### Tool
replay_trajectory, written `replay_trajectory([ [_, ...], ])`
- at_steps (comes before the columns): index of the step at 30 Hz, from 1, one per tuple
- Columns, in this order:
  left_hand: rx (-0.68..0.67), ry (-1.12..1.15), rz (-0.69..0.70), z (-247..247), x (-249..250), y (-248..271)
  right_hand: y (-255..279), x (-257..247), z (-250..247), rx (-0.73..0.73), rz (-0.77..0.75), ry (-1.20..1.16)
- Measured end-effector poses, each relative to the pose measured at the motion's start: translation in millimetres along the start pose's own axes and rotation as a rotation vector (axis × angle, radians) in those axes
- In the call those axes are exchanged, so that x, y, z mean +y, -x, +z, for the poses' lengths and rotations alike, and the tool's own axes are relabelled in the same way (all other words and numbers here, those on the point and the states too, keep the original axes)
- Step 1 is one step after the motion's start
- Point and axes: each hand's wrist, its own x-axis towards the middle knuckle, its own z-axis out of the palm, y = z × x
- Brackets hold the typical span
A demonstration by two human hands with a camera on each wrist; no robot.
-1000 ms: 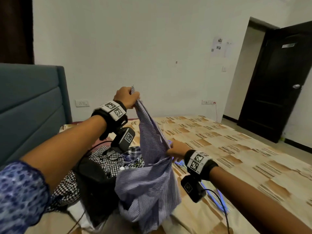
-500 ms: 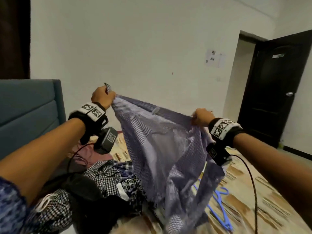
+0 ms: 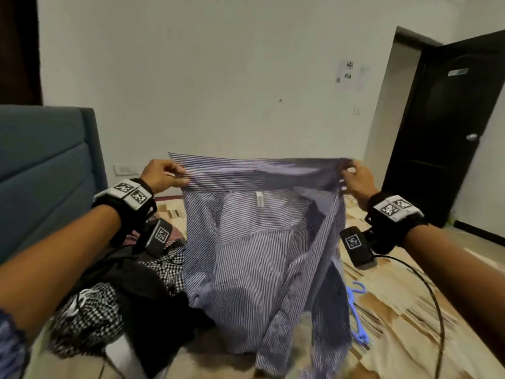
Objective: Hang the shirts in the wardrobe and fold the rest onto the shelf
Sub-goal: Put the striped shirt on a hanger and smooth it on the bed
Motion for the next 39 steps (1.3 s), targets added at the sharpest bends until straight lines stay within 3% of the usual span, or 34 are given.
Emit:
replay_trajectory([
  [3, 0.029, -0.051, -0.034, 7, -14, 1, 13, 17, 4, -0.182, 0.174, -0.018],
  [8, 0.027, -0.169, 0.009, 30, -28, 14, 12, 46, 4, -0.01, 0.183, 0.002],
  [11, -0.03, -0.116, 0.024, 42, -36, 26, 22, 50, 4, 0.126, 0.072, 0.119],
  [13, -0.091, -0.054, 0.027, 45, -41, 31, 27, 54, 4, 0.122, -0.012, 0.152],
  [17, -0.12, -0.061, 0.034, 46, -41, 30, 29, 62, 2, -0.012, 0.062, 0.057],
  [20, -0.068, -0.278, 0.021, 47, -38, 27, 34, 57, 0, -0.144, 0.192, -0.144],
  [23, -0.029, -0.412, 0.005, 46, -35, 27, 38, 49, 2, -0.264, 0.212, -0.197],
  [26, 0.017, -0.439, -0.019, 42, -40, 27, 40, 44, 2, -0.422, 0.125, -0.027],
  [29, -0.062, -0.5, -0.129, 34, -45, 26, 38, 36, 1, -0.486, -0.004, 0.281],
  [31, -0.089, -0.523, -0.216, 27, -32, 21, 25, 20, 2, -0.407, -0.103, 0.512],
  [33, -0.024, -0.558, -0.195, 17, 4, 6, 3, -12, -2, -0.263, -0.203, 0.653],
  [37, 0.188, -0.386, -0.023, -13, 86, -33, -35, -91, -30, 0.252, -0.512, 0.421],
  [39, 0.181, -0.285, -0.026, -21, 101, -41, -36, -109, -42, 0.355, -0.552, 0.355],
])
